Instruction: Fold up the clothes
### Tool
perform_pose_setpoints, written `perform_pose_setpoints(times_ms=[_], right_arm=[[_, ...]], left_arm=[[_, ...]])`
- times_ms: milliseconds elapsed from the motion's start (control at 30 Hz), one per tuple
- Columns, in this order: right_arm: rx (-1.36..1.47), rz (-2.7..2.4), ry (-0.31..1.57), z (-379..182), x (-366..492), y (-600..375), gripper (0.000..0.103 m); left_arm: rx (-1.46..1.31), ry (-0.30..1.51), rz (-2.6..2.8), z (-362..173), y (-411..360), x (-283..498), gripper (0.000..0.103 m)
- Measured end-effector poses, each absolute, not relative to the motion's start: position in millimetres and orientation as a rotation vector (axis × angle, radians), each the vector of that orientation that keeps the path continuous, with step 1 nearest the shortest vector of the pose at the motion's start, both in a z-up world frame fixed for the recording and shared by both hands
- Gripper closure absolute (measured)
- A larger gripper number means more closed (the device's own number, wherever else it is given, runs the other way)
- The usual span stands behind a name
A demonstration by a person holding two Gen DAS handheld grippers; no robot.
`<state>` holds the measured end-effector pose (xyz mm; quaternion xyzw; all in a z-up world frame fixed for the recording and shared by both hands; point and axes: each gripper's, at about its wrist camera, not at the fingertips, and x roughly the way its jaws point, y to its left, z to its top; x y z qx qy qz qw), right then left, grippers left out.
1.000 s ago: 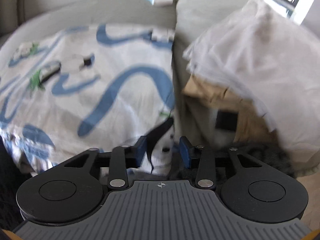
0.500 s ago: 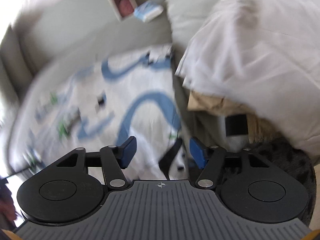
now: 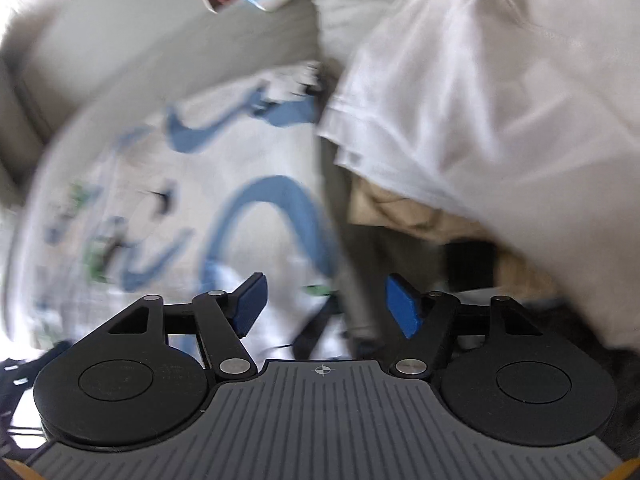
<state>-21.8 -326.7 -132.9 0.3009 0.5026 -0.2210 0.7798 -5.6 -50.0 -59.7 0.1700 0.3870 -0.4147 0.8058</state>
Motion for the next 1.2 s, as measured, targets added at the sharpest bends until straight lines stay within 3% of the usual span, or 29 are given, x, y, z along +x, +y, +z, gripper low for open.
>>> perform_pose_setpoints(times_ms=[100, 200, 333, 367, 533, 767, 800, 833, 933, 1200], right_arm=[[0.746, -0.406, 1.118, -150, -25, -334, 0.016], [0.817, -0.398, 1.056, -150, -36, -341, 0.022], [0.819, -0.433, 1.030, -148, -51, -342, 0.050], [0.812, -0.435, 1.029, -145, -53, -341, 0.052], [0.831, -0.348, 1.061, -144, -44, -341, 0.048], [0.541, -0.401, 1.154, -137, -21, -322, 0.040], [0.539, -0.396, 1.159, -140, -20, -323, 0.042], [0.604, -0.389, 1.145, -143, -23, -329, 0.050], [0.629, -0.368, 1.118, -141, -30, -330, 0.056], [0.653, -0.287, 1.140, -142, -34, -339, 0.056]], left_arm=[[0.358, 0.851, -0.888, -65, -51, -6, 0.030], [0.347, 0.865, -0.883, -68, -51, -4, 0.030], [0.346, 0.861, -0.884, -68, -51, -3, 0.030], [0.344, 0.862, -0.885, -68, -50, -3, 0.030], [0.343, 0.868, -0.885, -71, -49, -3, 0.030], [0.384, 0.805, -0.944, -63, -61, -13, 0.030], [0.391, 0.799, -0.957, -62, -66, -15, 0.030], [0.398, 0.792, -0.972, -63, -70, -17, 0.030], [0.438, 0.768, -1.009, -66, -86, -24, 0.030], [0.500, 0.740, -1.087, -77, -122, -37, 0.027]])
